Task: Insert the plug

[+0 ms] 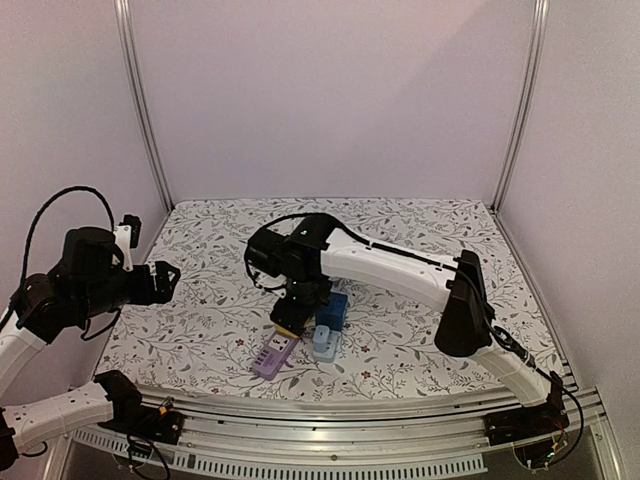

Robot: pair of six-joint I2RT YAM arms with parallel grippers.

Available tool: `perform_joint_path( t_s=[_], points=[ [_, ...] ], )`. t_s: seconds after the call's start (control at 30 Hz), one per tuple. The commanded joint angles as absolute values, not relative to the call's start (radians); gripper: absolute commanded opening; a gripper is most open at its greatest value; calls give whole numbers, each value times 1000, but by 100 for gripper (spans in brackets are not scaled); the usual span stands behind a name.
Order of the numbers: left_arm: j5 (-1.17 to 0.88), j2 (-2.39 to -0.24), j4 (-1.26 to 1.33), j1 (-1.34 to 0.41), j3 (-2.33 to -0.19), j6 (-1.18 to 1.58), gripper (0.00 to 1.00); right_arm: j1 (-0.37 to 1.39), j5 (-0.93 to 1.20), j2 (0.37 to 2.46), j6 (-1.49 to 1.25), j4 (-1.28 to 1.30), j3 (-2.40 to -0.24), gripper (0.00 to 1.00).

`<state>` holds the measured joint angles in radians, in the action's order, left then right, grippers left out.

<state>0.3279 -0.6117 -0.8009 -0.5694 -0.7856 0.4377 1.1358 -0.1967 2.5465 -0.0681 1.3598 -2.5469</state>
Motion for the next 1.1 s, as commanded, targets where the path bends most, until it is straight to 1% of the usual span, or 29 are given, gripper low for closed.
perform_joint_path(
  t_s=[0.0, 0.17, 0.3, 0.4, 0.47, 0.6, 0.63, 0.9, 1.07],
  points=[
    [321, -608, -785, -569, -767, 424, 100, 1131, -228, 2428, -76, 1494, -2544, 86],
    [318, -610, -783, -569, -767, 421, 99, 1132, -172, 2360, -84, 1428, -2524, 91],
    [323, -606, -783, -569, -767, 420, 100, 1131, -125, 2298, -97, 1357, -2446, 90],
    [326, -603, -784, -570, -766, 420, 100, 1131, -91, 2244, -114, 1287, -2374, 83],
    [327, -601, -783, -569, -766, 419, 99, 1130, -64, 2220, -148, 1241, -2338, 76],
    [329, -602, -784, -569, -765, 418, 100, 1121, -13, 2235, -219, 1192, -2327, 54],
    [328, -601, -783, -569, -765, 418, 100, 1119, 15, 2245, -242, 1178, -2327, 51],
    [327, -604, -785, -569, -764, 416, 100, 1092, 68, 2310, -315, 1098, -2326, 37],
    [334, -610, -783, -569, -764, 416, 99, 1072, 65, 2348, -340, 1088, -2326, 27]
  ],
)
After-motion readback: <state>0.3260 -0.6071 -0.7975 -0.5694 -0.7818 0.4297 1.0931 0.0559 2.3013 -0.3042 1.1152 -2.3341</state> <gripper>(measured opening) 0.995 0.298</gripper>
